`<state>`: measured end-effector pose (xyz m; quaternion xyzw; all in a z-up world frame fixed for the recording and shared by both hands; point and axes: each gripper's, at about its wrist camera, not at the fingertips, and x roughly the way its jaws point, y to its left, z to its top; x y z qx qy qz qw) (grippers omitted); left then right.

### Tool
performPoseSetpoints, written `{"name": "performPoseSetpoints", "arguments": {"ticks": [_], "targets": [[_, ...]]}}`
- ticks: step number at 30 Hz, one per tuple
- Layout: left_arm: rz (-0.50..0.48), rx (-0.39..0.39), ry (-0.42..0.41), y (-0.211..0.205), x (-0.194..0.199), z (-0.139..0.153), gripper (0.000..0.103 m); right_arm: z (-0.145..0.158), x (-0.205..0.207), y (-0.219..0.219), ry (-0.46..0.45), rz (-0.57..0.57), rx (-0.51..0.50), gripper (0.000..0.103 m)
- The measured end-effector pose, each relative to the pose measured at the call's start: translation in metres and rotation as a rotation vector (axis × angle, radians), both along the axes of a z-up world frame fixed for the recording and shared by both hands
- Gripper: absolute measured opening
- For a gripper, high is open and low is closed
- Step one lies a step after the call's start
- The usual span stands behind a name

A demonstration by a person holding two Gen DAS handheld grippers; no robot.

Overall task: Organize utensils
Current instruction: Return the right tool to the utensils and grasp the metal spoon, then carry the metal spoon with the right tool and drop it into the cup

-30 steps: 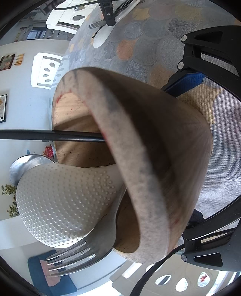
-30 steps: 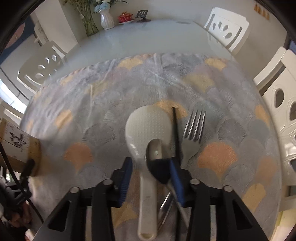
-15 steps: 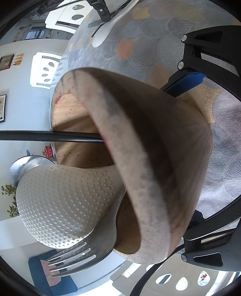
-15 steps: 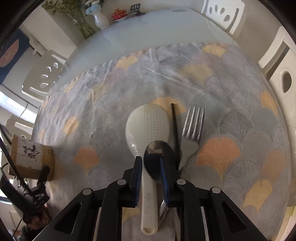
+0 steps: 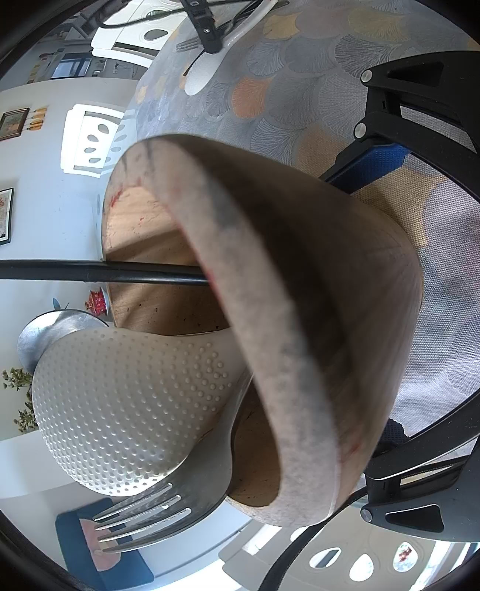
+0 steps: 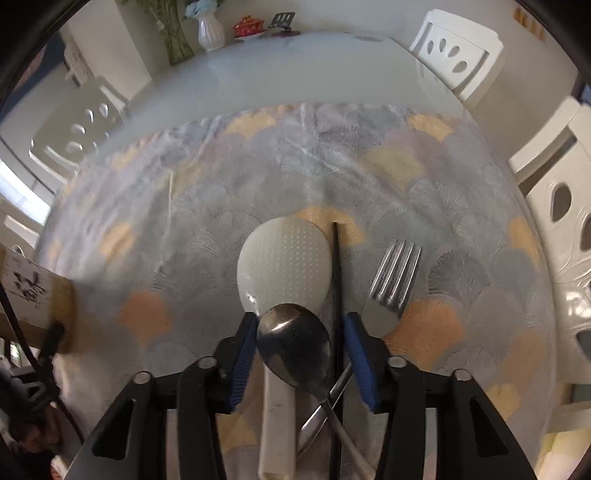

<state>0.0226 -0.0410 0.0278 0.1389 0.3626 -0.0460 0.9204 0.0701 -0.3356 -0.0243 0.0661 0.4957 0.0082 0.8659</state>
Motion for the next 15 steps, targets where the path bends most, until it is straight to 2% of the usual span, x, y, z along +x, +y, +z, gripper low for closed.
{"name": "performPoseSetpoints", "arguments": {"ticks": [3,9,15], "targets": [[0.0,0.0,0.0,0.0,0.0,0.0,0.102,0.004,-0.009,-0.012,-0.027,-0.013,0.089,0.037],[0.0,0.0,0.0,0.0,0.0,0.0,0.102,0.01,-0.023,-0.02,-0.052,-0.05,0.103,0.037],[0.0,0.0,0.0,0.0,0.001,0.0,0.102,0.051,-0.054,-0.024,-0.147,-0.064,0.142,0.037]]}}
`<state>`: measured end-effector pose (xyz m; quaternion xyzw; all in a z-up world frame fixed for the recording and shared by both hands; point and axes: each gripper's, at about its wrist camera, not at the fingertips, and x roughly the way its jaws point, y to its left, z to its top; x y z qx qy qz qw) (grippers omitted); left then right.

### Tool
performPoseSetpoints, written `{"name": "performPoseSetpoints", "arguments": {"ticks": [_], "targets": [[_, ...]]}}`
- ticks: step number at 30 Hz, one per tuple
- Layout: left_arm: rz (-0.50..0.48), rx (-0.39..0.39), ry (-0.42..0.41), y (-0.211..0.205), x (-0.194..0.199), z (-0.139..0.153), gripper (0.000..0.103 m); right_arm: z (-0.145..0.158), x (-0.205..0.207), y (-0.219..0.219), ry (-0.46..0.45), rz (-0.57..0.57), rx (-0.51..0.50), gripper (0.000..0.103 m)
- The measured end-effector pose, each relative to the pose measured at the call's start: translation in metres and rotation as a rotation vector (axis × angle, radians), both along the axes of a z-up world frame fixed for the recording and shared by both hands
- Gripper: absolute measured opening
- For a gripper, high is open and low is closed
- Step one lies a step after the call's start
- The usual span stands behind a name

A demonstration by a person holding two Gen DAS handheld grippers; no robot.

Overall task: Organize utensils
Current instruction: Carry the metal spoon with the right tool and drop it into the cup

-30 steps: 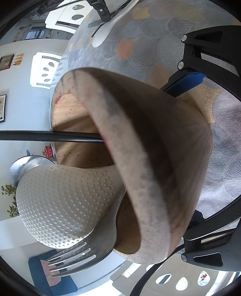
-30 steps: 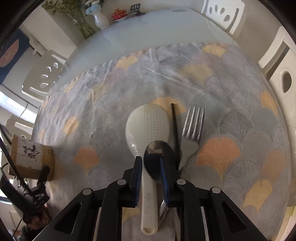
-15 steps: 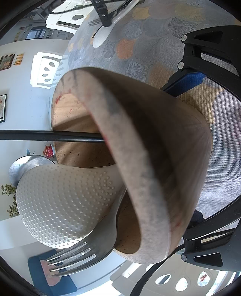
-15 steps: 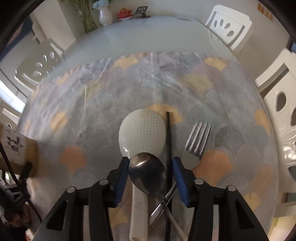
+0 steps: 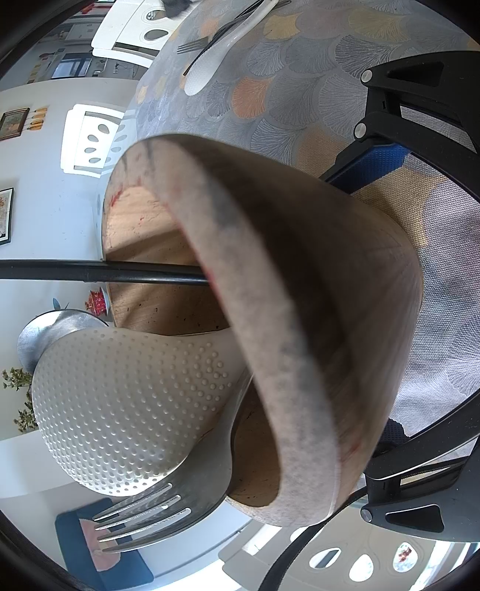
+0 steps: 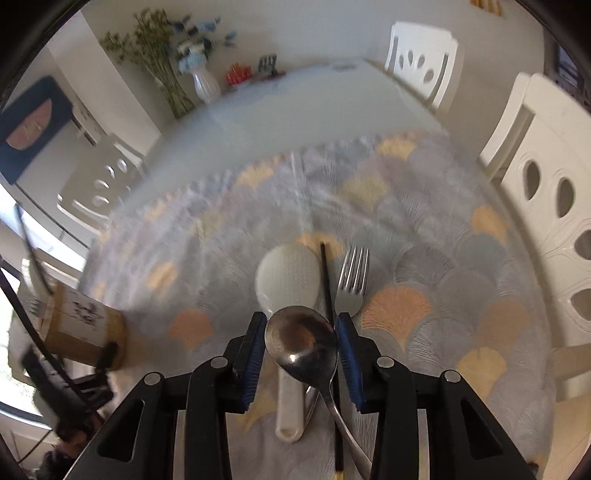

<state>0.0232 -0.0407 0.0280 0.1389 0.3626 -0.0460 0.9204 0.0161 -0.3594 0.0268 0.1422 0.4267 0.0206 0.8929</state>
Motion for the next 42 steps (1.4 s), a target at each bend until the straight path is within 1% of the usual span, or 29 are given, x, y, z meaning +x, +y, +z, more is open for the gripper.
{"name": "performPoseSetpoints", "arguments": {"ticks": [4,8,12,17,19,21,24,27,30,32,35,38,42], "targets": [[0.0,0.0,0.0,0.0,0.0,0.0,0.102,0.043,-0.028,0.005,-0.093,0.008,0.02,0.037],[0.0,0.0,0.0,0.001,0.0,0.0,0.102,0.086,-0.041,0.017,-0.196,0.035,0.016,0.036],[0.0,0.0,0.0,0.001,0.0,0.0,0.102,0.124,-0.043,0.032,-0.294,0.059,0.026,0.036],[0.0,0.0,0.0,0.001,0.0,0.0,0.102,0.175,-0.035,0.061,-0.417,0.131,0.1,0.036],[0.0,0.0,0.0,0.001,0.0,0.0,0.102,0.195,-0.031,0.075,-0.449,0.17,0.133,0.036],[0.0,-0.001,0.0,0.001,-0.001,0.0,0.102,0.212,-0.025,0.094,-0.462,0.224,0.17,0.036],[0.0,0.0,0.0,0.001,-0.001,0.0,0.102,0.225,-0.019,0.121,-0.469,0.299,0.225,0.036],[0.0,0.0,0.0,0.001,0.0,0.0,0.102,0.227,-0.012,0.151,-0.468,0.361,0.244,0.036],[0.0,0.0,0.0,0.001,0.0,0.0,0.102,0.218,-0.004,0.178,-0.45,0.412,0.254,0.036],[0.0,0.0,0.0,0.001,0.0,0.0,0.102,0.207,0.004,0.196,-0.43,0.441,0.254,0.036],[0.0,0.0,0.0,0.001,0.0,0.0,0.102,0.184,0.015,0.222,-0.375,0.473,0.241,0.036],[0.0,0.0,0.0,0.001,0.0,0.0,0.102,0.164,0.021,0.234,-0.336,0.495,0.213,0.036],[0.0,0.001,0.0,0.001,0.0,0.0,0.102,0.14,0.031,0.244,-0.248,0.516,0.199,0.036]]}}
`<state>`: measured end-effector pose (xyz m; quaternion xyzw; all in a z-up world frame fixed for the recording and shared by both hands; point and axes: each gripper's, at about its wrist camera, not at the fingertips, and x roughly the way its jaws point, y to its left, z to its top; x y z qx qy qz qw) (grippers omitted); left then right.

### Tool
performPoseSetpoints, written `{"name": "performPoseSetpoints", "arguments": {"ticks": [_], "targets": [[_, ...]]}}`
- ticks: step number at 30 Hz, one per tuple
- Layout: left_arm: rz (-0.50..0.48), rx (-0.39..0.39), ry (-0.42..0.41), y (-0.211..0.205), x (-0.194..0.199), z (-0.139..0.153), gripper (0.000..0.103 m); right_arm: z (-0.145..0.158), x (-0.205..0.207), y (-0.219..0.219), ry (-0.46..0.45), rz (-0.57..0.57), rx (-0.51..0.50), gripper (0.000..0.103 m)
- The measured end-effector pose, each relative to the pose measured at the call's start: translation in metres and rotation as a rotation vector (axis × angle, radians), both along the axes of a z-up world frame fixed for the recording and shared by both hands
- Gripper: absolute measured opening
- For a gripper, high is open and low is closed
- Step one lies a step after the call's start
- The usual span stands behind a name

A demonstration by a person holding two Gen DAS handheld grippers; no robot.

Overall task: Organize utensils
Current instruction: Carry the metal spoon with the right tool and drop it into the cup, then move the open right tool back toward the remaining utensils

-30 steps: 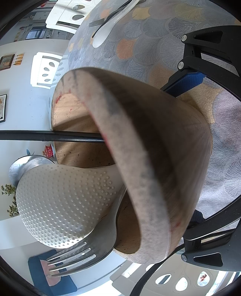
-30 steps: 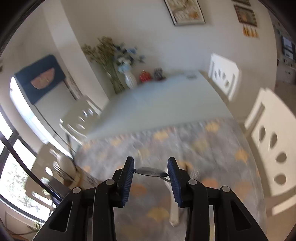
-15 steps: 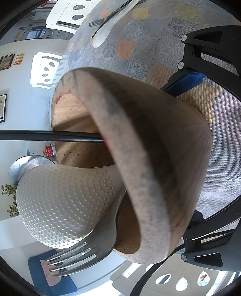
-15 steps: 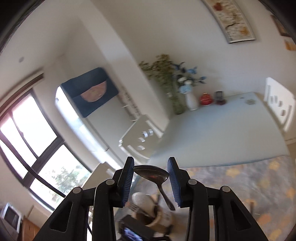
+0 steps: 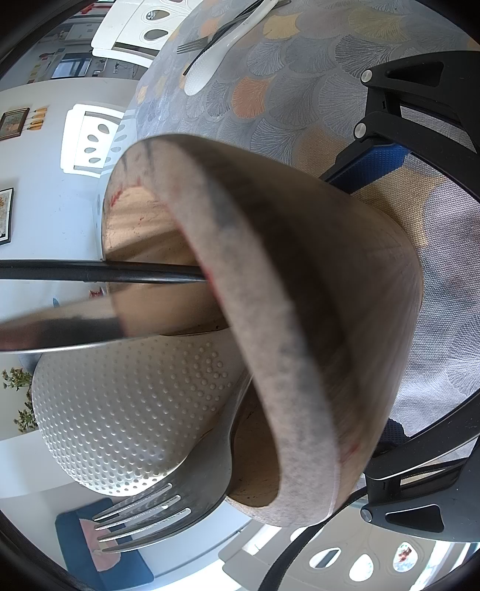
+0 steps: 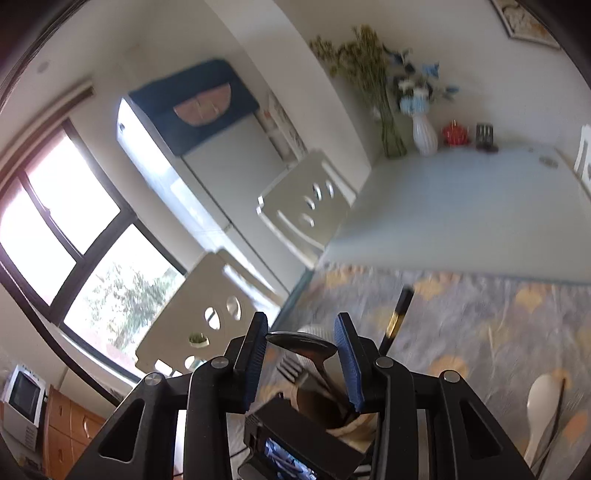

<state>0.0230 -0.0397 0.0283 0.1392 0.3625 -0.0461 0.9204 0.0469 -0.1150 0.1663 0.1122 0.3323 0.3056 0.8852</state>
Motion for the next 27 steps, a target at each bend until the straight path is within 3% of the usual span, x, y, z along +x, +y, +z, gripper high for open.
{"name": "performPoseSetpoints", "arguments": {"ticks": [2,5,6,12,16,18,21,25,27], "targets": [[0.0,0.0,0.0,0.001,0.0,0.0,0.102,-0.005,0.004,-0.001,0.041,0.032,0.009,0.037],[0.0,0.001,0.0,0.0,0.0,0.0,0.102,0.002,0.002,-0.014,0.051,0.038,0.058,0.049],[0.001,0.003,0.0,0.0,0.0,0.0,0.102,0.009,0.0,-0.021,0.037,0.029,0.076,0.054],[0.001,0.004,0.0,0.0,0.001,-0.001,0.102,0.062,-0.026,-0.073,-0.106,-0.049,0.127,0.057],[0.001,0.006,0.001,0.0,0.001,-0.001,0.102,0.09,-0.047,-0.117,-0.178,-0.132,0.161,0.073],[0.002,0.009,0.001,-0.001,0.001,-0.002,0.103,0.1,-0.061,-0.142,-0.225,-0.187,0.175,0.073],[0.004,0.017,0.001,-0.004,0.002,-0.003,0.103,0.112,-0.08,-0.171,-0.268,-0.26,0.167,0.074],[0.006,0.026,0.002,-0.008,0.002,-0.004,0.103,0.12,-0.104,-0.208,-0.31,-0.357,0.147,0.085],[0.006,0.027,0.003,-0.01,0.002,-0.004,0.103,0.117,-0.113,-0.222,-0.325,-0.41,0.111,0.085]]}}
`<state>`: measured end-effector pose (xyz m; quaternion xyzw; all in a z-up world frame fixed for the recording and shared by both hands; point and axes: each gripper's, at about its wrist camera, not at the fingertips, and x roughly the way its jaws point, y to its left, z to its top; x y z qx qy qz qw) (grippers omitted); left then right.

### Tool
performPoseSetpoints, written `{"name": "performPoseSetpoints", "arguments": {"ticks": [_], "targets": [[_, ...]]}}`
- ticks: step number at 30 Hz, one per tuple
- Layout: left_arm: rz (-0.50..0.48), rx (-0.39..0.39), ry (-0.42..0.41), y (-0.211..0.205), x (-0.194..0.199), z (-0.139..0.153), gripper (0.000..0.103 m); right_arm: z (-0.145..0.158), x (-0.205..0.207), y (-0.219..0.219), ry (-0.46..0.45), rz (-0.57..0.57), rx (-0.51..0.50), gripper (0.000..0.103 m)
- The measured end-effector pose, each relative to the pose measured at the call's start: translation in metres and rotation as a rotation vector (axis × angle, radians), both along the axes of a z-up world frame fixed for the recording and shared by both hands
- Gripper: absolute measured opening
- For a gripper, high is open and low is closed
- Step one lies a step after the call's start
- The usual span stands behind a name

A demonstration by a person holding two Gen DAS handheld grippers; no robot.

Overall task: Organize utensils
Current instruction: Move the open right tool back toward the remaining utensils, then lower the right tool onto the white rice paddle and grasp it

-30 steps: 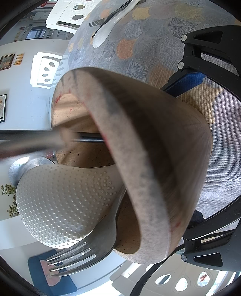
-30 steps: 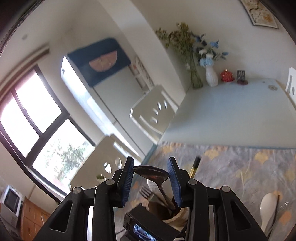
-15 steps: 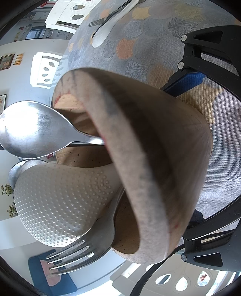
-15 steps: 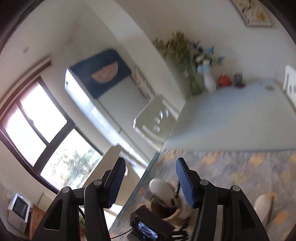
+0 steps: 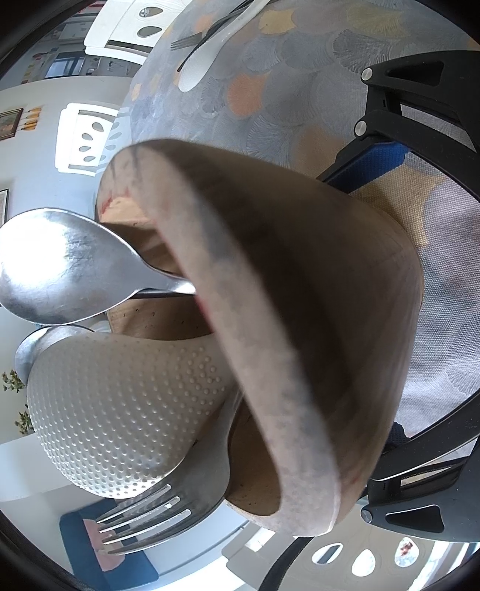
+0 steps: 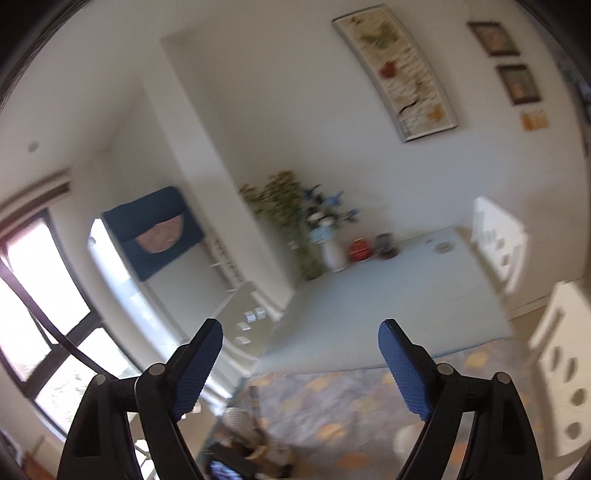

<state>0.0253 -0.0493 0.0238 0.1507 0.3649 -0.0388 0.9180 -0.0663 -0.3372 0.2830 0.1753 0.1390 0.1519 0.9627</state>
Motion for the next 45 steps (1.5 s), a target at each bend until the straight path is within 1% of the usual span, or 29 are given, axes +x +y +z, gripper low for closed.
{"name": "performPoseSetpoints", "arguments": {"ticks": [2,4,9,13,18,23,26,27,28,30,32,34,36,38,41,45], "targets": [[-0.001,-0.008,0.002,0.001,0.001,0.0,0.103,-0.008,-0.004,-0.011,0.026,-0.053,-0.054,0.085],[-0.002,-0.009,0.008,0.0,0.002,-0.001,0.103,-0.022,-0.005,-0.017,0.076,-0.099,-0.1,0.085],[-0.002,-0.008,0.008,0.002,0.003,0.001,0.103,-0.068,0.003,-0.033,0.213,-0.133,-0.12,0.085],[-0.002,-0.007,0.008,0.005,0.002,0.001,0.103,-0.104,0.016,-0.044,0.314,-0.152,-0.089,0.085],[-0.001,-0.003,0.009,0.003,0.004,0.0,0.103,-0.142,0.04,-0.057,0.41,-0.191,-0.044,0.085],[-0.001,-0.002,0.009,0.003,0.005,0.0,0.103,-0.193,0.063,-0.077,0.544,-0.198,0.079,0.085],[-0.001,-0.001,0.009,0.004,0.006,0.0,0.103,-0.22,0.074,-0.079,0.615,-0.212,0.085,0.076],[-0.001,-0.001,0.009,0.003,0.007,-0.001,0.103,-0.229,0.078,-0.078,0.644,-0.207,0.087,0.068],[-0.001,0.0,0.009,0.002,0.006,-0.001,0.103,-0.239,0.083,-0.076,0.674,-0.199,0.091,0.063],[-0.001,0.0,0.009,0.003,0.007,-0.001,0.103,-0.258,0.091,-0.071,0.723,-0.191,0.09,0.063],[-0.001,0.0,0.009,0.002,0.007,-0.001,0.103,-0.27,0.095,-0.066,0.75,-0.187,0.078,0.06],[-0.001,0.0,0.009,0.002,0.006,-0.001,0.103,-0.283,0.099,-0.061,0.772,-0.168,0.069,0.051],[-0.001,0.0,0.009,0.002,0.007,-0.001,0.103,-0.295,0.106,-0.055,0.804,-0.155,0.055,0.046],[-0.001,0.001,0.009,0.002,0.007,-0.001,0.103,-0.303,0.112,-0.053,0.811,-0.151,0.047,0.045],[-0.001,0.001,0.009,0.002,0.007,-0.002,0.103,-0.303,0.122,-0.056,0.784,-0.219,0.012,0.045],[-0.001,0.001,0.008,0.002,0.007,-0.002,0.103,-0.305,0.138,-0.067,0.772,-0.288,0.047,0.045]]}}
